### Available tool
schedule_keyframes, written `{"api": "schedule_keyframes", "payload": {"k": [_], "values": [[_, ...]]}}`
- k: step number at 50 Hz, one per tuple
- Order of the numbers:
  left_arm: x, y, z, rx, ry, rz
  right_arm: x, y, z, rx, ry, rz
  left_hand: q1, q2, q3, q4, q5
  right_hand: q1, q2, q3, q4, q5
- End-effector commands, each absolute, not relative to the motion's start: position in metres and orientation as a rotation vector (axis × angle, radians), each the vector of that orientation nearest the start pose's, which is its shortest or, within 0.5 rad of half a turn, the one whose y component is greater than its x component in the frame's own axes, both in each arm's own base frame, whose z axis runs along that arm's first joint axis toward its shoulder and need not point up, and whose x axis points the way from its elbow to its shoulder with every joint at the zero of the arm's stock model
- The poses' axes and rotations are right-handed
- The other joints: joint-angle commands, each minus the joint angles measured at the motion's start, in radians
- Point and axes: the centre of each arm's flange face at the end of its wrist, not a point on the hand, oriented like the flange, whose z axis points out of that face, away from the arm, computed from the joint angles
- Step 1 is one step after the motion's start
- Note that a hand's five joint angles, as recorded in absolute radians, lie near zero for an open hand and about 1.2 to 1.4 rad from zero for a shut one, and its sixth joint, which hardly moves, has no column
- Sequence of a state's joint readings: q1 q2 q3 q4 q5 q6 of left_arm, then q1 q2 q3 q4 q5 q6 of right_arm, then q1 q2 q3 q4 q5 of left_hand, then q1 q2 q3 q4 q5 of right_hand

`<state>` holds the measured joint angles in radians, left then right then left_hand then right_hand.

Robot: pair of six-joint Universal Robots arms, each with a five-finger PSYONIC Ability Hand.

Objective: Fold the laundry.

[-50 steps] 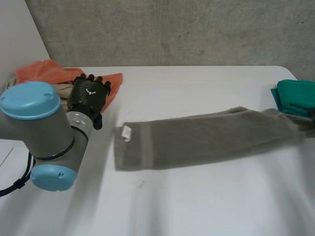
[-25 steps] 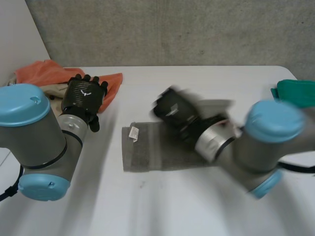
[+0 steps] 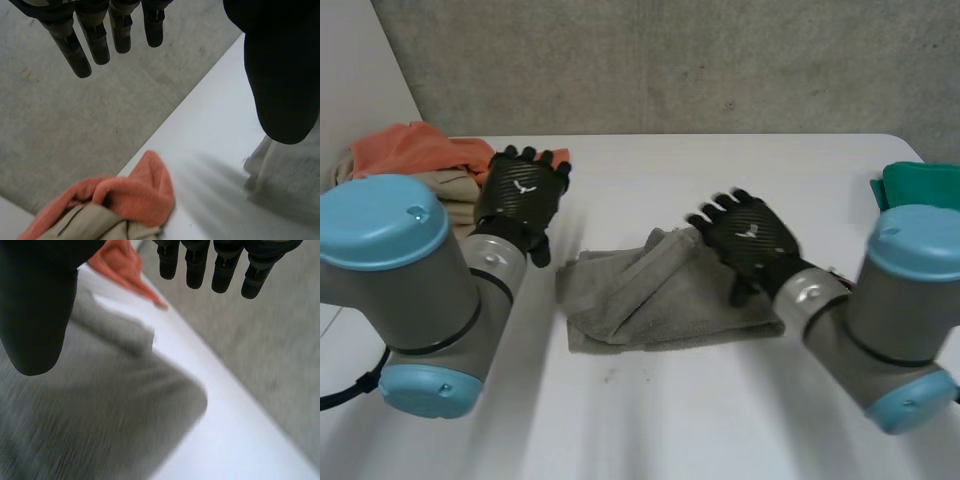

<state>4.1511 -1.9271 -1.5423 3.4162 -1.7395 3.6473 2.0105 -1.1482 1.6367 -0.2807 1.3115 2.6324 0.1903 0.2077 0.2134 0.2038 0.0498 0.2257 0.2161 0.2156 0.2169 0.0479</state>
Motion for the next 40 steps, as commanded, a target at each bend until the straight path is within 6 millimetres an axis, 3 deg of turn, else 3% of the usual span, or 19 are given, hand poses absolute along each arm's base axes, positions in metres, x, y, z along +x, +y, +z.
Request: {"api": "schedule_keyframes", "payload": {"k": [1, 6, 10, 15, 23, 31, 36, 40], "values": [[-0.316, -0.242, 0.217, 1.047, 1.996, -2.130, 0.258, -0.261, 0.136, -1.280, 2.170, -1.688, -0.016, -0.033, -0.039, -0.029, -0.050, -0.051, -0.042, -0.041, -0.042, -0.048], [-0.341, -0.229, 0.210, 1.152, 2.004, -2.207, 0.239, -0.270, 0.128, -1.369, 2.218, -1.719, -0.015, -0.032, -0.038, -0.028, -0.049, -0.051, -0.042, -0.041, -0.042, -0.048], [-0.363, -0.225, 0.198, 1.254, 2.056, -2.278, 0.240, -0.271, 0.128, -1.367, 2.195, -1.766, 0.009, -0.009, -0.015, -0.005, -0.025, -0.051, -0.042, -0.041, -0.042, -0.048], [-0.386, -0.240, 0.177, 1.281, 2.073, -2.297, 0.242, -0.266, 0.125, -1.334, 2.189, -1.758, 0.011, -0.006, -0.012, -0.002, -0.023, -0.051, -0.042, -0.041, -0.042, -0.048], [-0.401, -0.268, 0.140, 1.289, 2.088, -2.251, 0.254, -0.252, 0.127, -1.310, 2.145, -1.765, 0.003, -0.015, -0.020, -0.011, -0.031, -0.051, -0.042, -0.041, -0.042, -0.048], [-0.387, -0.291, 0.110, 1.245, 2.086, -2.130, 0.263, -0.248, 0.129, -1.323, 2.114, -1.819, 0.026, 0.009, 0.003, 0.012, -0.008, -0.051, -0.042, -0.041, -0.042, -0.048], [-0.356, -0.315, 0.123, 0.964, 2.039, -2.029, 0.265, -0.248, 0.126, -1.334, 2.138, -1.833, 0.029, 0.012, 0.006, 0.016, -0.005, 0.035, 0.045, 0.045, 0.044, 0.039], [-0.338, -0.313, 0.148, 0.850, 1.994, -1.996, 0.264, -0.252, 0.121, -1.332, 2.177, -1.836, 0.017, 0.000, -0.006, 0.004, -0.017, 0.068, 0.077, 0.078, 0.076, 0.071]]}}
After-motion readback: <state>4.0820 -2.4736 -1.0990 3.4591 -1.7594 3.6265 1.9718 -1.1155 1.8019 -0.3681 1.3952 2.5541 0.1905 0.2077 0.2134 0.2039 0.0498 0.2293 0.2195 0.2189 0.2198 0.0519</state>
